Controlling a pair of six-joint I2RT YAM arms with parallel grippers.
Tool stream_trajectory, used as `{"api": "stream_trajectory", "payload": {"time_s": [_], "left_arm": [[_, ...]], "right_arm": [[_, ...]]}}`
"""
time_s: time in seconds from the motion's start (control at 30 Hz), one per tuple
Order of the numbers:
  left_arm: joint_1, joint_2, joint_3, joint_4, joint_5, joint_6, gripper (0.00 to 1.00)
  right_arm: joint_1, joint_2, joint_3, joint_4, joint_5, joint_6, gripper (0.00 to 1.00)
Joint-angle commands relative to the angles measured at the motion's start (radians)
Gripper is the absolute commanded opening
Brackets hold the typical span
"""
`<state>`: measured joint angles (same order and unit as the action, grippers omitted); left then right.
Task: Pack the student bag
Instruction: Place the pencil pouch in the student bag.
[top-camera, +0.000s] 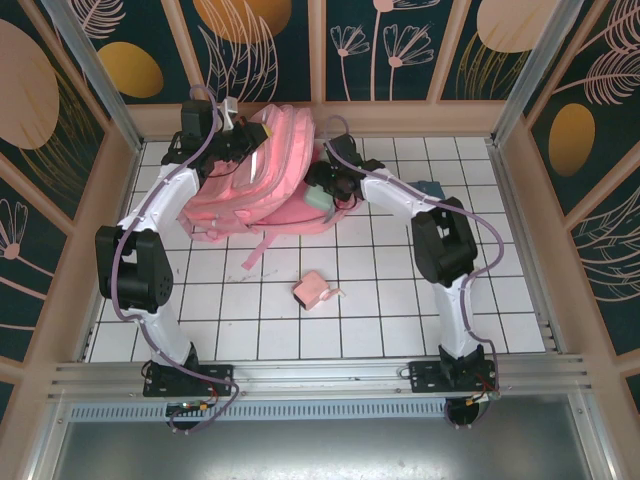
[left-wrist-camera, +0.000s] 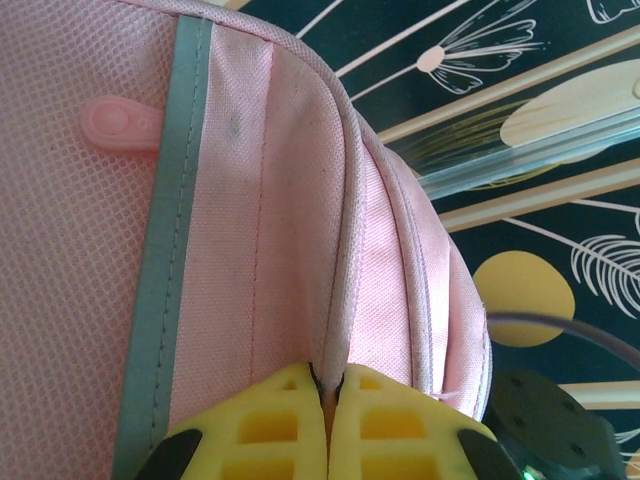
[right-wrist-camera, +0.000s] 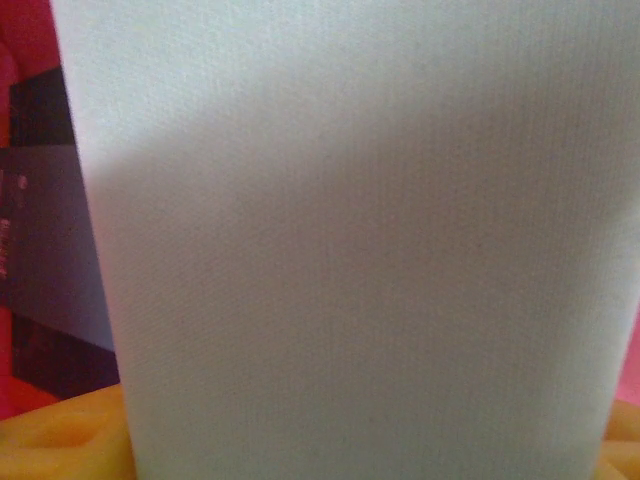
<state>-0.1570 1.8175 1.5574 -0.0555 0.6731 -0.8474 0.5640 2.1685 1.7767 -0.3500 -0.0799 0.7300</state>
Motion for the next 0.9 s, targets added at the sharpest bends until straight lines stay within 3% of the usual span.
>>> {"api": "stream_trajectory", "payload": {"time_s": [0.0,0.27,0.37,0.5,0.87], "left_arm": [[-0.010,-0.079,0.027,0.164,0.099,-0.031,0.00],[-0.010,-0.061,0.024,0.157,0.087,-0.034,0.00],[-0.010,-0.056,0.025,0.148,0.082,-0.027,0.00],[-0.010,-0.049,0.024,0.142,0.078,-0.024,0.00],[-0.010,-0.017,0.055,0.083,0.048,0.023,0.00]], "right_arm": [[0.011,0.082,0.125,0.007,-0.072,-0.028,0.72],[0.027,0.307,0.425,-0.136,-0.093,-0.034,0.72],[0.027,0.343,0.472,-0.166,-0.105,-0.040,0.78],[0.027,0.317,0.458,-0.181,-0.094,-0.052,0.98],[0.013,0.114,0.316,-0.190,-0.021,-0.095,0.99]]}}
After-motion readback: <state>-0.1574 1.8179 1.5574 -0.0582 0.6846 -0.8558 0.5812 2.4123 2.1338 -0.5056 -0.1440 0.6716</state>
